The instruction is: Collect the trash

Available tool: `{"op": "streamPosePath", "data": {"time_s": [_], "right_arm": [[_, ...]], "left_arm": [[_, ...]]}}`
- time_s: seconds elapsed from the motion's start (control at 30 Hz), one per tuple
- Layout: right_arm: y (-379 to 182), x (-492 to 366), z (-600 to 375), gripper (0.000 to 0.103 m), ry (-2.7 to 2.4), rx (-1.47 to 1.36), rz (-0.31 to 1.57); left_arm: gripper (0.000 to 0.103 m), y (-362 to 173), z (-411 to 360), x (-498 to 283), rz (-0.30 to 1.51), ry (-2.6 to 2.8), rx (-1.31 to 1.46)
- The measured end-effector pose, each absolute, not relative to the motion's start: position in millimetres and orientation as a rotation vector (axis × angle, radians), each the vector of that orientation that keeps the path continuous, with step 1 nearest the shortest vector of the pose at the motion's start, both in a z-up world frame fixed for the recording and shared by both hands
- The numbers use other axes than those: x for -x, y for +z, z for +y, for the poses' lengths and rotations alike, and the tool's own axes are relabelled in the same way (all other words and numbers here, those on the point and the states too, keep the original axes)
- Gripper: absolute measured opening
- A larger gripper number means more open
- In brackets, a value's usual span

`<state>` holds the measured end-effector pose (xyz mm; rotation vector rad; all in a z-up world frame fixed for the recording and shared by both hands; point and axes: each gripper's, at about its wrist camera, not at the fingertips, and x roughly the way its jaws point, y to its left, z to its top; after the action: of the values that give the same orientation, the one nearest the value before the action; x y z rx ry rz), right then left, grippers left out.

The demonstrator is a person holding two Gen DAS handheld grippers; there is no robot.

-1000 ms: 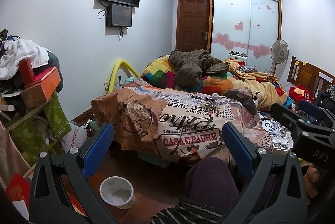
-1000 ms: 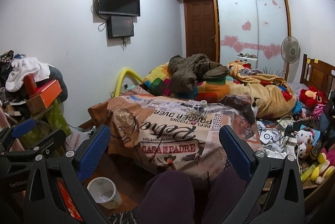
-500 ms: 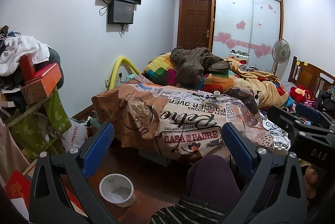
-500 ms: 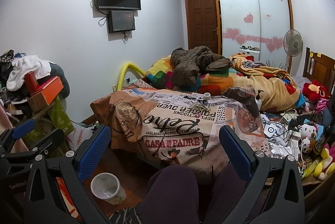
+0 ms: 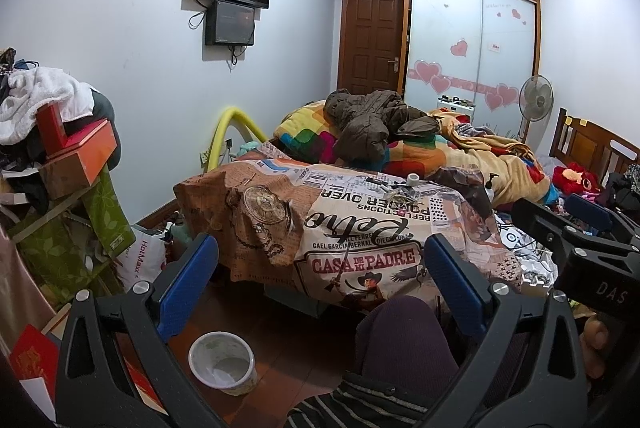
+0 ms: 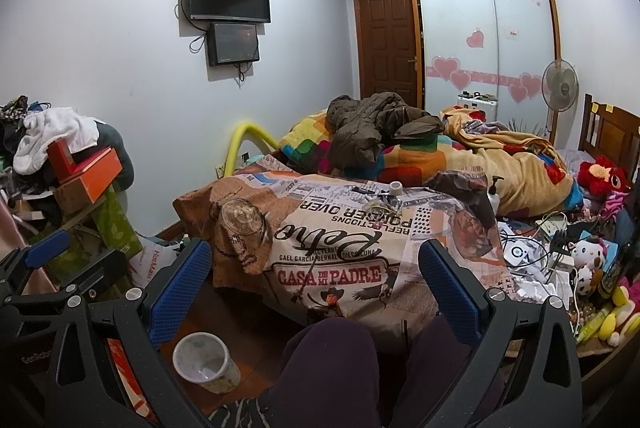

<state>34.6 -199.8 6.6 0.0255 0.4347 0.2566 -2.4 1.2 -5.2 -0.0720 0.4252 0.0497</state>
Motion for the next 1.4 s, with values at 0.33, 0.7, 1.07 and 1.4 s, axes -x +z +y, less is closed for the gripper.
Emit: {"op": "streamPosePath", "data": {"time_s": [0.33, 0.7, 1.07, 1.4], "right_arm": [[6, -34, -201, 0.103, 0.258, -0.027, 0.435], [5, -34, -200, 0.103, 0.257, -0.026, 0.434], [8, -52, -216, 0.103, 0.189, -0.019, 0.384], [7, -112, -245, 0.103, 0.098, -0.059, 0.378]], "left_arm": [[0.103, -5, 2, 3, 0.425, 0.049, 0.072], [0.103, -9, 1, 2, 0.420, 0.056, 0.078], [0.103, -13, -11, -23, 0.404, 0.057, 0.072], [0.103, -10, -24, -99, 0.460, -0.011, 0.070]]}}
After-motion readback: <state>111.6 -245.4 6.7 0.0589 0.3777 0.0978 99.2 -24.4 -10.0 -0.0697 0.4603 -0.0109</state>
